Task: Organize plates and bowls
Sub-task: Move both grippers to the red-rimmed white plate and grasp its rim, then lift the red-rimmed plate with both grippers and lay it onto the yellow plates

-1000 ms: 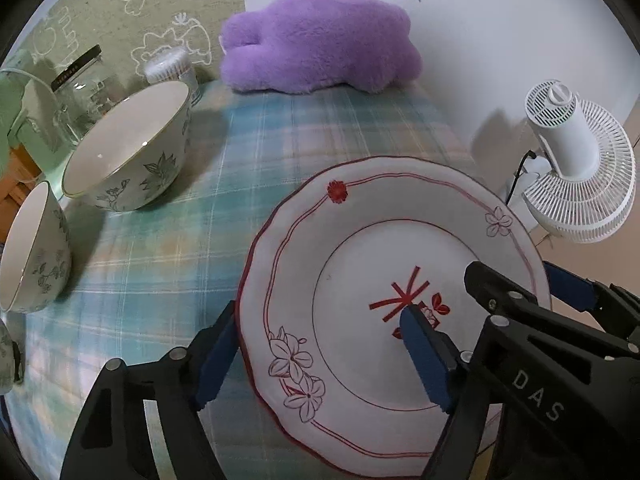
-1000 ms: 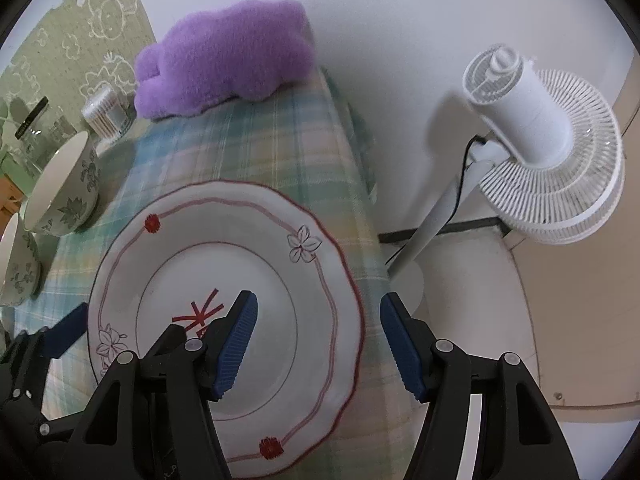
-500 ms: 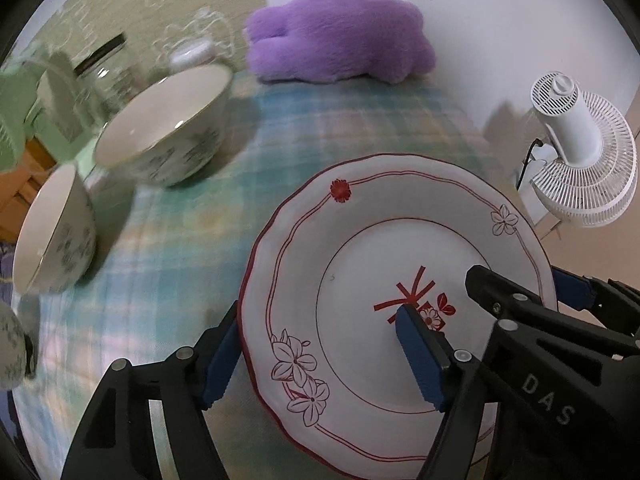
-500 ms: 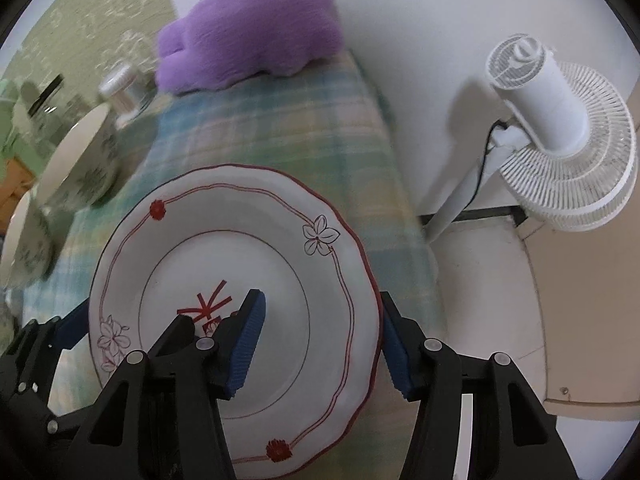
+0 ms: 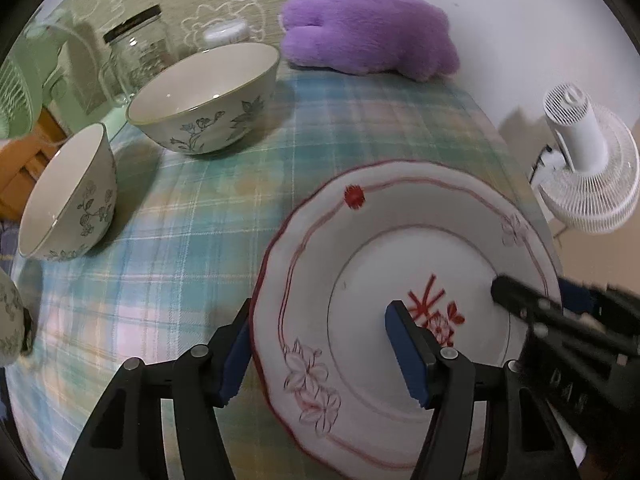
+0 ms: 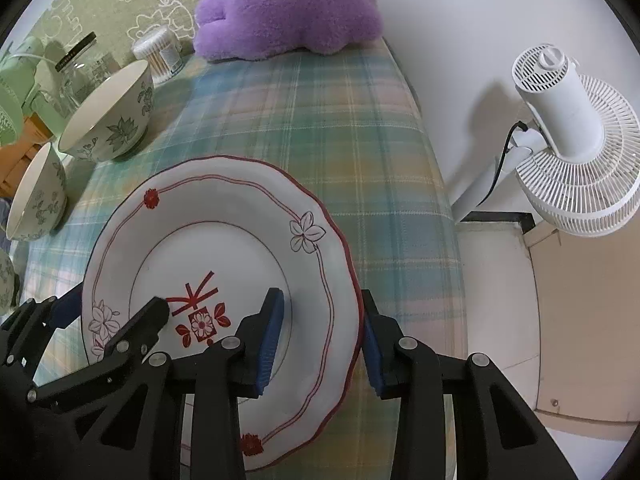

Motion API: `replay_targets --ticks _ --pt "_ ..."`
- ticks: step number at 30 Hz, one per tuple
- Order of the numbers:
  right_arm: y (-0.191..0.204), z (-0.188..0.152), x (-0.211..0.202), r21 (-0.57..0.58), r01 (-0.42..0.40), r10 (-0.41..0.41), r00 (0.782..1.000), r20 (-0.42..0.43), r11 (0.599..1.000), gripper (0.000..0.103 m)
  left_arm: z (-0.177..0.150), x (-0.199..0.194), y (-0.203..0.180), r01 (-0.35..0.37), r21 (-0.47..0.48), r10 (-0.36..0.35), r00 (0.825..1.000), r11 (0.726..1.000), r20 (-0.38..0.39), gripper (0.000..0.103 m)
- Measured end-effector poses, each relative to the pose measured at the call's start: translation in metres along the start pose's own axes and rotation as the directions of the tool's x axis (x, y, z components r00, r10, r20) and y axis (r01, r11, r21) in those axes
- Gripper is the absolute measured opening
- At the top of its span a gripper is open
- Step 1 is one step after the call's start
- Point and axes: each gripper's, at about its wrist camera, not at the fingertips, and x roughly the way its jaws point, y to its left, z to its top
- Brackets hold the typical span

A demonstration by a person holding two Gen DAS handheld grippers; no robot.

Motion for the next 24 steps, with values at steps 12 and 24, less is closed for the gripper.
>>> replay_targets --ticks 12,24 --pt "0.001 0.004 -0.001 0.024 0.005 -0.006 1.0 0.015 1.0 0.043 -0.001 -0.009 -0.004 -0.04 0.029 0.039 0.998 0.999 0.047 0.063" --pt "0.007 -0.012 -0.059 0.021 0.038 -0.04 0.994 0.097 0.999 0.042 -0.014 -0.065 -0.001 -0.018 0.01 0.017 0.994 1.0 0.109 0.062"
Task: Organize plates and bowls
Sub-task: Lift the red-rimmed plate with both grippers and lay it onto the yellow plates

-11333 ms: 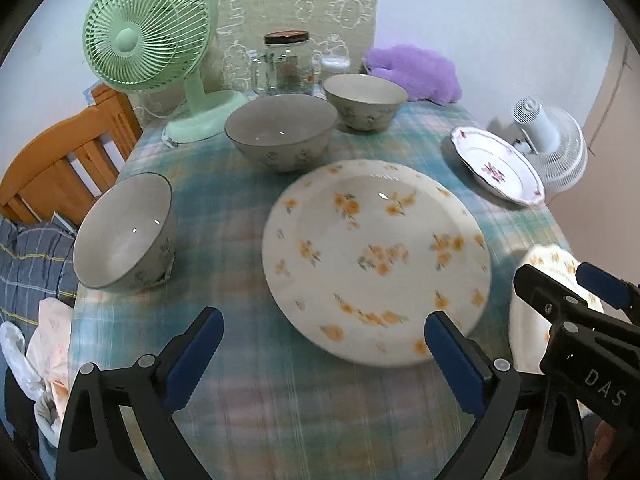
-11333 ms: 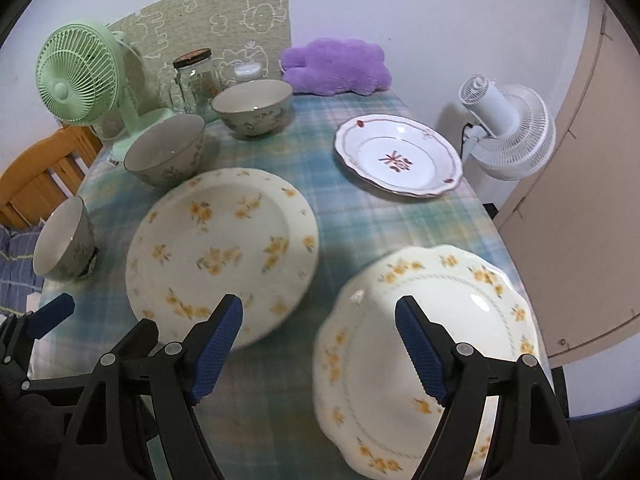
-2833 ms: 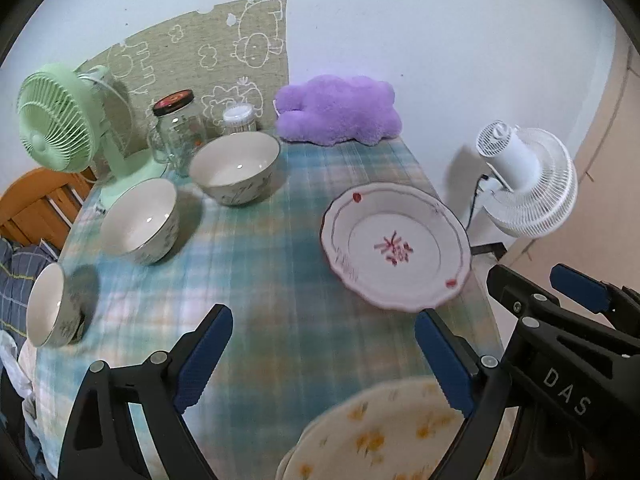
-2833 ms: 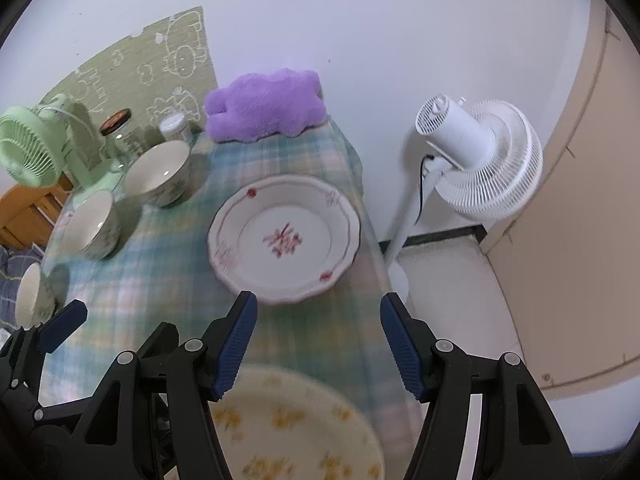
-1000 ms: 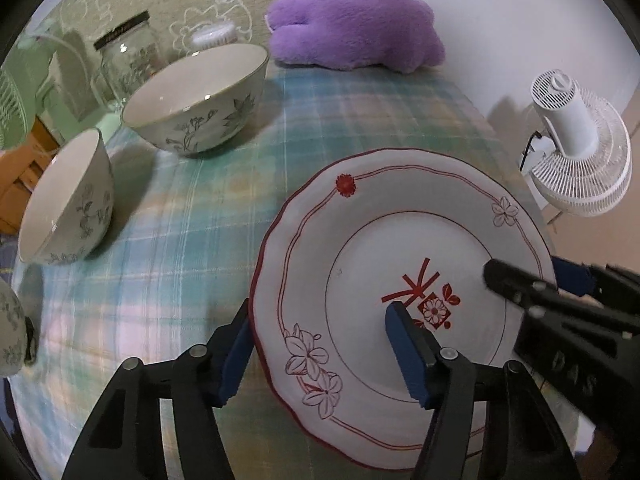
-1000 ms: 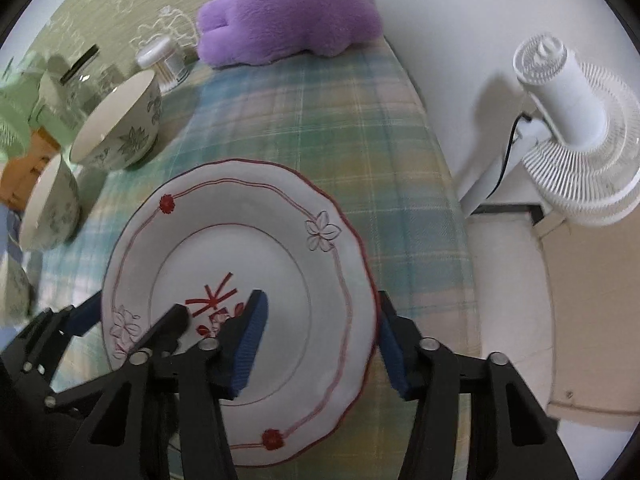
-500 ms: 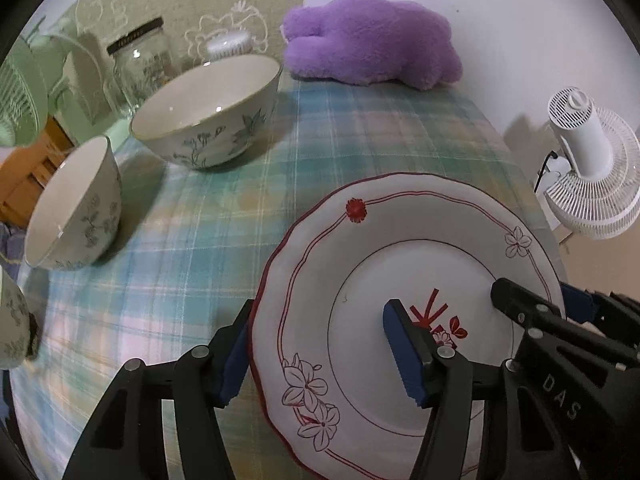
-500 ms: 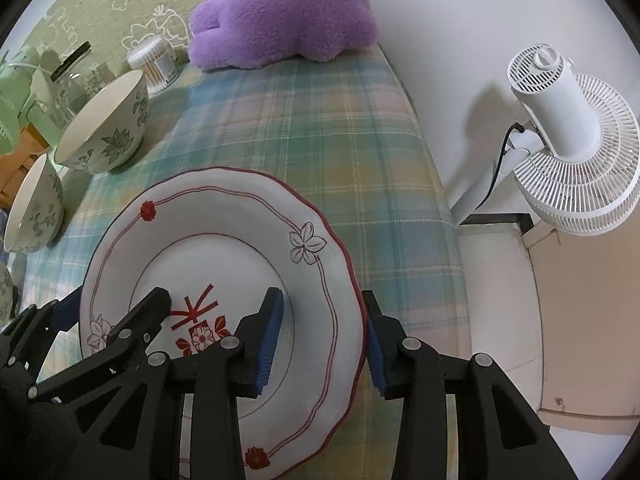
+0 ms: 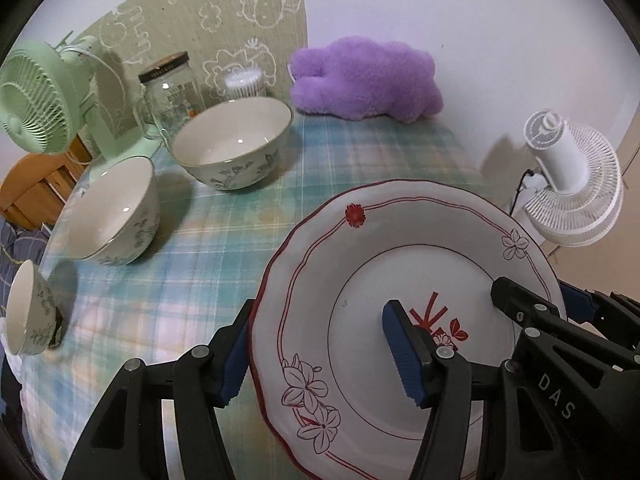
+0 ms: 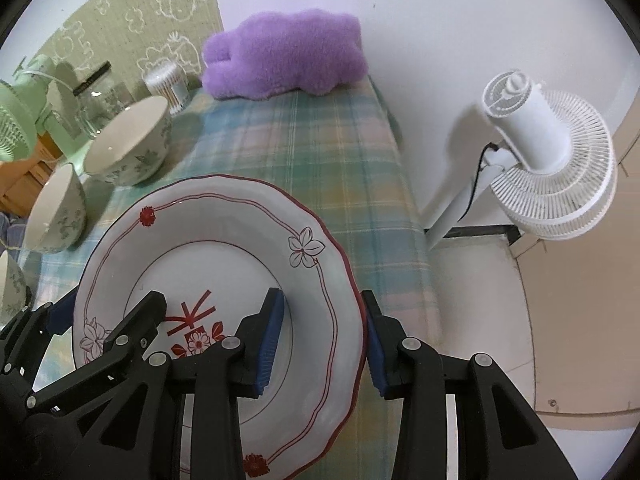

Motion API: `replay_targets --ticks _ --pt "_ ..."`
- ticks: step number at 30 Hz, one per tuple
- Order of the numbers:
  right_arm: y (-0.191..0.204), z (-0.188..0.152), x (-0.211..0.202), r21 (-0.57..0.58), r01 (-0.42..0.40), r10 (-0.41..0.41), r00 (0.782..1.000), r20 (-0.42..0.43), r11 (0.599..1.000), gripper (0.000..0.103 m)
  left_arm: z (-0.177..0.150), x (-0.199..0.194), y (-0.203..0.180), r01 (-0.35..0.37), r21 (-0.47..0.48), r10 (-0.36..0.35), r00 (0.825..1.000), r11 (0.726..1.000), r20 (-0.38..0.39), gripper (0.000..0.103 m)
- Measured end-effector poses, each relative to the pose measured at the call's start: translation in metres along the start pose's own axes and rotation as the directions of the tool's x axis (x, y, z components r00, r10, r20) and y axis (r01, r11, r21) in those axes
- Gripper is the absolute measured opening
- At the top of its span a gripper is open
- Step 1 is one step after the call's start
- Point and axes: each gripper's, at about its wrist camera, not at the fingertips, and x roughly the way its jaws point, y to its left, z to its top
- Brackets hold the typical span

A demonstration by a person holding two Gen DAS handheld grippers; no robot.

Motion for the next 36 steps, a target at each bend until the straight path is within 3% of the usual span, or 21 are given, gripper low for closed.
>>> replay_targets --ticks 9,21,36 --pt "0.005 -0.032 -0.048 0.014 0.022 -0.022 0.999 0.027 1.0 0.042 -0.027 -0.044 0.001 0.012 0.04 -0.013 0.999 0.999 0.038 0.062" --pt "0.004 -0.097 -0.095 0.04 0.08 -0.081 0.996 0.027 0.996 0.042 -0.08 -0.081 -0.004 0.074 0.058 -0.075 0.997 0.996 0.024 0.063" --pt "-0.021 -0.17 -0.092 0.078 0.121 -0.115 0.991 -0.074 0.99 0.042 -0.14 -0.076 -0.027 0.133 0.096 -0.126 0.989 0.986 -0.076 0.063"
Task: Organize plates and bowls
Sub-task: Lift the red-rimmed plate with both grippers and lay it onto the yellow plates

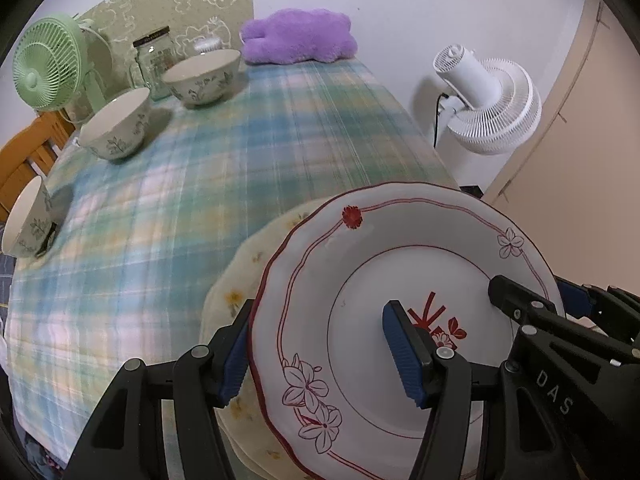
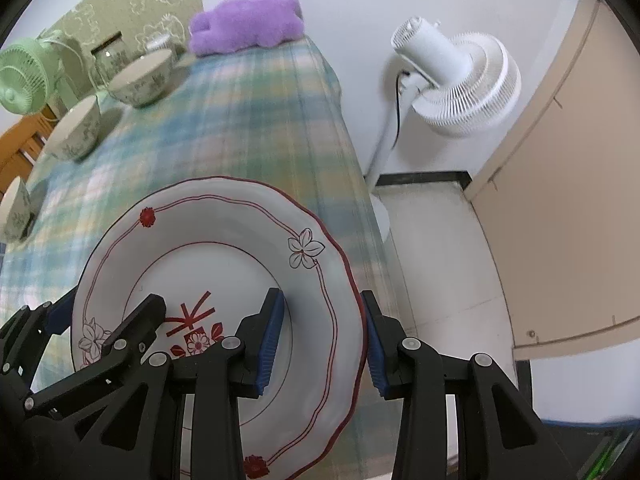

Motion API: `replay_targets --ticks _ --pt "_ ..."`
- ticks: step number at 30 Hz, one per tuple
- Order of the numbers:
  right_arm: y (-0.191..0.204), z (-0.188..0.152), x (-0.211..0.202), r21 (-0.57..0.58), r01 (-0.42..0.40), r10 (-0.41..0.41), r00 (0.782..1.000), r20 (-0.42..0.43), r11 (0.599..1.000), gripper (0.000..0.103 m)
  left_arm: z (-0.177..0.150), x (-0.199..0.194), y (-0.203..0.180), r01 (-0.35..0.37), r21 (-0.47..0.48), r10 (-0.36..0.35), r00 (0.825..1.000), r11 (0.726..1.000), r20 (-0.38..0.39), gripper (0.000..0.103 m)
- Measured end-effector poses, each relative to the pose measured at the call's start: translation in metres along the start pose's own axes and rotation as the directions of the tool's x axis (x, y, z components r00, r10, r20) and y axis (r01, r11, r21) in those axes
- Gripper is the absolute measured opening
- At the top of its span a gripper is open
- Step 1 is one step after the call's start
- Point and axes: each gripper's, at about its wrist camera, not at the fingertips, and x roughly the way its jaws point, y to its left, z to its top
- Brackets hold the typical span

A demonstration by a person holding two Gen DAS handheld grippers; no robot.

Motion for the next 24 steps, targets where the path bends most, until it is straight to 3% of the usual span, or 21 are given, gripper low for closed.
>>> replay_targets --ticks 10,19,24 --pt "0.0 -0.003 0.008 -0.018 0.002 -0.002 1.0 -0.009 1.0 0.042 -0.009 0.008 -0.001 -0.016 -0.019 0.016 1.0 1.0 -0.014 0.063" --pt "-0.001 -0.001 0.013 -0.04 -0.045 0.043 0.998 -0.04 0.998 0.043 -0.01 0.008 0.0 -0.03 -0.034 0.029 0.999 0.999 -0.017 0.063" --pt "-0.004 0.005 0.006 -0.055 -0.03 0.03 0.999 -0.011 0.998 0.041 -0.01 0.008 0.0 -0.039 -0.028 0.038 0.999 0.999 -0.016 0.063"
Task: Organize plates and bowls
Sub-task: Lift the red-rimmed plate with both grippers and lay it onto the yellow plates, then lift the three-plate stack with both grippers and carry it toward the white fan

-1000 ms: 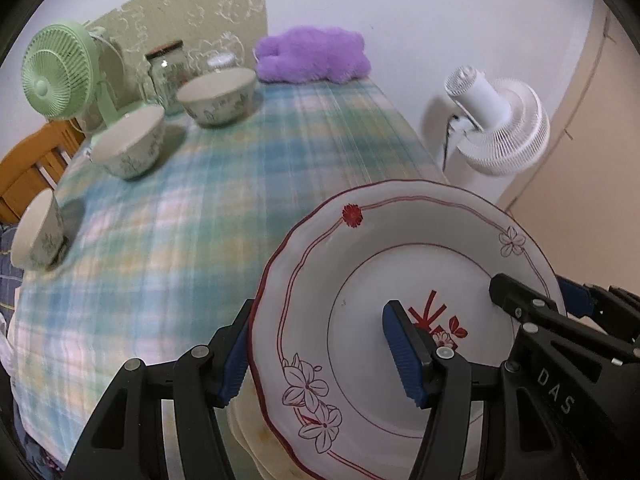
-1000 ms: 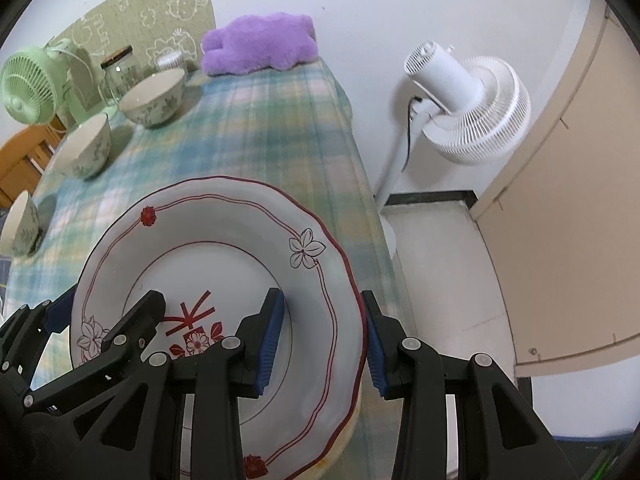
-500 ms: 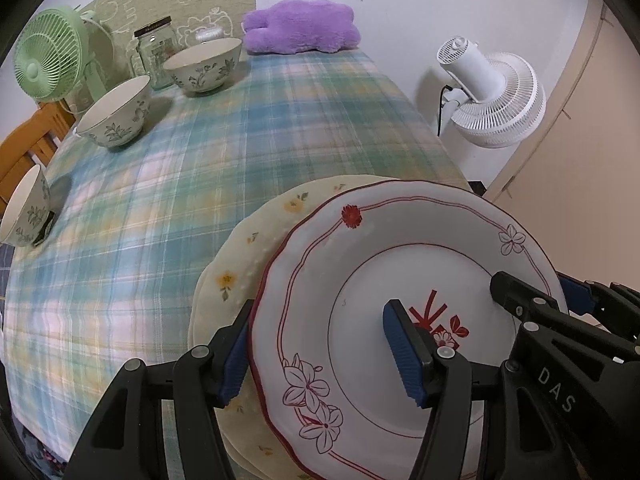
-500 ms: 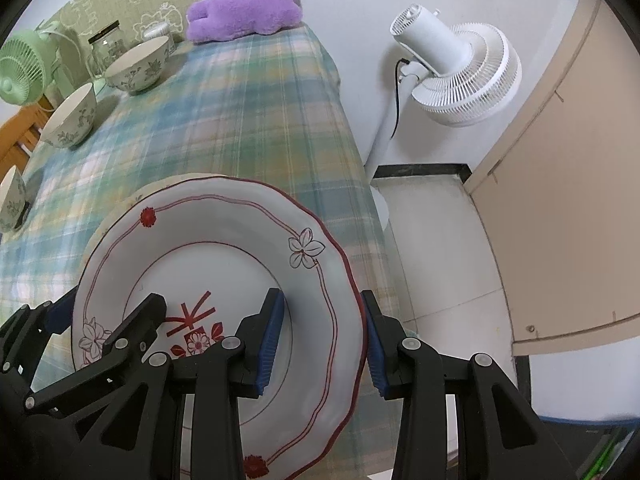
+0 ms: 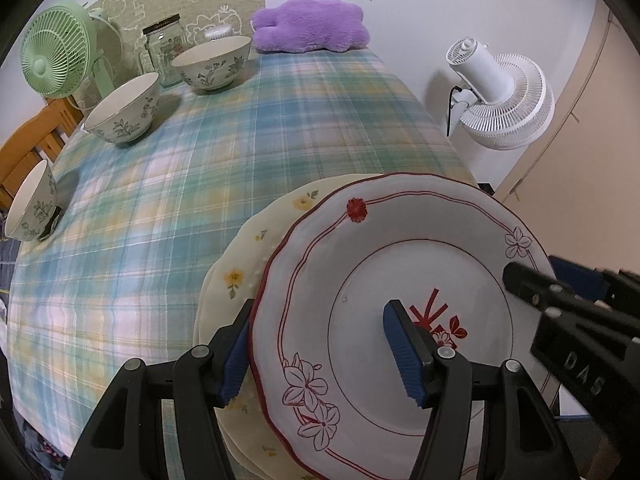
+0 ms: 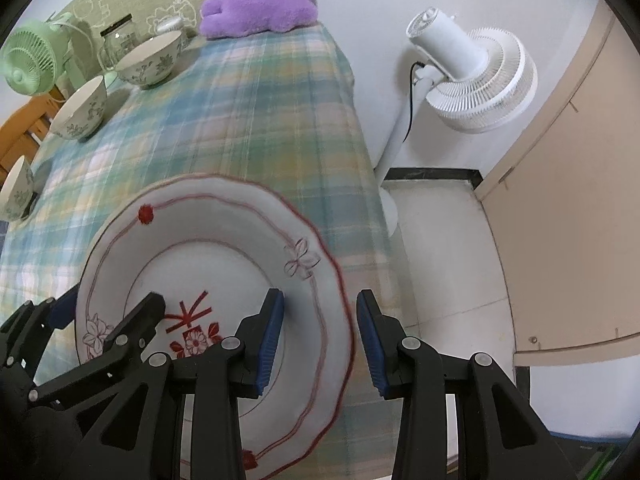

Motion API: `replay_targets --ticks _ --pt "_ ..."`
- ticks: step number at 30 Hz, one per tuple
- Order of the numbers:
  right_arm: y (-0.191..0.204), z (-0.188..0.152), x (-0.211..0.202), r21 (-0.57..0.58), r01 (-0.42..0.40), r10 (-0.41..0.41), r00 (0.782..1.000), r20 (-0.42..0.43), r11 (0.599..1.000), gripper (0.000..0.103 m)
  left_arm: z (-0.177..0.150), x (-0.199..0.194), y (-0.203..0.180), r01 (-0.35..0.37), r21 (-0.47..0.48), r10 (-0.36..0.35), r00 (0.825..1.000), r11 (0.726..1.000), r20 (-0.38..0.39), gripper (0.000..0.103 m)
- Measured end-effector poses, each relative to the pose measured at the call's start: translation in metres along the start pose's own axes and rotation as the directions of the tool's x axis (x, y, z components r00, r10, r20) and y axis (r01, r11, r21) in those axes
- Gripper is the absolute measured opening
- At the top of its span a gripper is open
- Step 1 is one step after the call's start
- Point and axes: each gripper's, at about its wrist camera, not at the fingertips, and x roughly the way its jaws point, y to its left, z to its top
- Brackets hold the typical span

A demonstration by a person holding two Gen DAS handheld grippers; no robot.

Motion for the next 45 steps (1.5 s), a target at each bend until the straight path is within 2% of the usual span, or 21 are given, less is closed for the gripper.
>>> replay_targets --ticks 3,10,16,21,26,32,37,40,43,45 --pt "0.002 0.002 0.0 -0.02 -0.011 0.011 1.0 -0.003 1.0 0.033 0.0 0.0 -0.001 -0.012 0.002 0.012 1.0 1.0 0.001 0.064" --pt "0.008 0.004 0.002 -0.049 0.004 -0.005 1.0 -0.009 0.999 0.033 0.001 -0.004 0.004 -0.01 -0.019 0.01 1.0 1.0 0.008 0.063" --pt "0.024 0.004 0.009 -0.088 -0.02 0.018 0.999 -0.027 0.996 0.033 0.002 -0.005 0.017 -0.058 -0.057 0.059 0.998 0.997 0.01 0.063" --pt "0.032 0.007 0.011 -0.115 -0.003 0.001 1.0 -0.019 0.993 0.031 0.001 -0.002 0.013 -0.098 -0.027 0.098 0.995 0.995 0.008 0.063" --pt "0.031 0.01 0.012 -0.119 0.015 -0.017 1.0 -0.02 0.993 0.028 0.002 0.001 0.011 -0.105 -0.014 0.105 0.994 0.994 0.011 0.063" --pt "0.032 0.011 0.012 -0.117 0.014 -0.016 1.0 -0.02 0.993 0.028 0.003 0.004 0.006 -0.124 0.007 0.124 0.992 0.992 0.006 0.07" --pt "0.029 0.013 0.013 -0.108 -0.007 0.005 1.0 -0.017 0.994 0.028 0.004 0.009 0.002 -0.113 0.019 0.113 0.994 0.993 -0.003 0.084" --pt "0.027 0.017 0.012 -0.112 -0.037 0.037 0.999 -0.005 0.993 0.028 0.007 0.009 0.005 -0.112 0.004 0.112 0.994 0.994 -0.01 0.086" --pt "0.031 0.021 0.01 -0.131 -0.065 0.065 0.998 0.001 0.989 0.037 0.008 0.005 0.006 -0.091 0.002 0.091 0.996 0.996 -0.005 0.087" --pt "0.034 0.022 0.009 -0.134 -0.088 0.089 0.996 0.005 0.987 0.049 0.009 0.0 0.007 -0.081 0.006 0.081 0.997 0.997 0.006 0.091"
